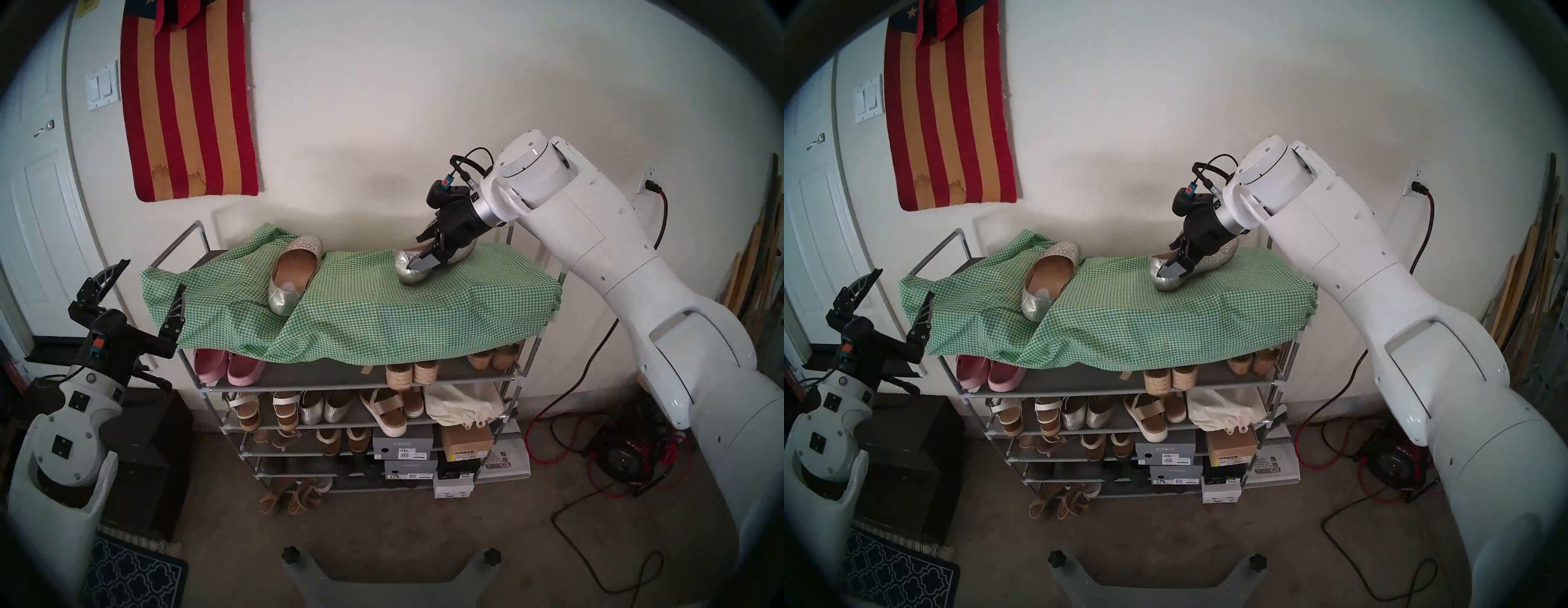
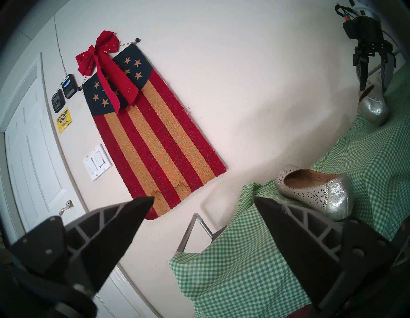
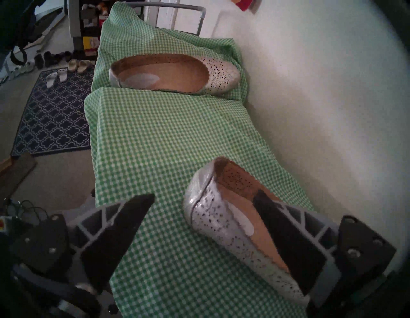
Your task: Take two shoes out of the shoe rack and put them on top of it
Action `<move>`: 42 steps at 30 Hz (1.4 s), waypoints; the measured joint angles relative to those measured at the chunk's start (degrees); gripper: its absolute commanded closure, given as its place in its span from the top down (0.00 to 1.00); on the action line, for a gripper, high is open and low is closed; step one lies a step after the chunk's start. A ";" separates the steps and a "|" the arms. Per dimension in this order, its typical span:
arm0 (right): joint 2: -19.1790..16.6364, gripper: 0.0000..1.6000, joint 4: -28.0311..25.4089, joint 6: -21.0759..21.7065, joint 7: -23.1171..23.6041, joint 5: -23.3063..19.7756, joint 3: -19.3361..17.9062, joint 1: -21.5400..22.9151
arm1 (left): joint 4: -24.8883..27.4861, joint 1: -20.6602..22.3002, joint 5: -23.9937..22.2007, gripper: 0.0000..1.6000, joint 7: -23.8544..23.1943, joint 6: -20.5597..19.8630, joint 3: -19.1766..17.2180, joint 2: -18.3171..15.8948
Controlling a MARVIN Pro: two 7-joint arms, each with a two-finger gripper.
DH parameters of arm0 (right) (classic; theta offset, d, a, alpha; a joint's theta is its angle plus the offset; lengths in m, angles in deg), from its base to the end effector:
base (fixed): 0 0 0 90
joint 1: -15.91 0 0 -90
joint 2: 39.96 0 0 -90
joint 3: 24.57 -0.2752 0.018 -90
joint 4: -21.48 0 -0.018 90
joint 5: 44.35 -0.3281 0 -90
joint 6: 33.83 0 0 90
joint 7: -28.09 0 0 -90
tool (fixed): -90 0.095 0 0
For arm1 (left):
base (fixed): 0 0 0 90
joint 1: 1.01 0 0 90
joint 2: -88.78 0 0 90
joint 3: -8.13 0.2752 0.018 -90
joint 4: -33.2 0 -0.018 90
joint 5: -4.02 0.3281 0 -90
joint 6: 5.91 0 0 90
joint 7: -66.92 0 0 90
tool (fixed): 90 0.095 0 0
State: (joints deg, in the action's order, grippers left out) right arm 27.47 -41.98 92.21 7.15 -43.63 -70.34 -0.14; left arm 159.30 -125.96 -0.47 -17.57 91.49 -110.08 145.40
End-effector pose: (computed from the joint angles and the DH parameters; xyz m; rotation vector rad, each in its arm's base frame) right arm 0.5677 0.0837 0.0100 -2.0732 -1.7570 -1.1502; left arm 0.2997 0.1682 -0.1209 -1.4875 0.5182 -2.0869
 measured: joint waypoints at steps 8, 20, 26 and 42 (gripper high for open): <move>-0.43 1.00 1.09 -0.84 0.89 -2.32 0.30 4.53 | 0.00 0.00 0.00 1.00 -0.01 0.00 0.00 0.01; -4.11 1.00 -7.88 -0.57 0.91 -12.76 -3.22 6.69 | 0.00 0.02 0.02 1.00 -0.02 0.00 0.00 0.03; -5.44 1.00 -12.90 0.39 -0.08 -17.07 -5.03 5.20 | 0.00 0.03 0.02 1.00 -0.02 0.00 0.00 0.04; -8.76 1.00 -28.63 1.21 -1.30 -21.15 -5.36 -0.48 | 0.00 0.03 0.02 1.00 -0.06 0.01 0.00 0.08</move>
State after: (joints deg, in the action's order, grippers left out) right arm 18.71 -70.61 93.42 5.85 -64.78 -75.70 -0.61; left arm 159.29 -125.92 -0.46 -17.63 91.50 -110.08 145.48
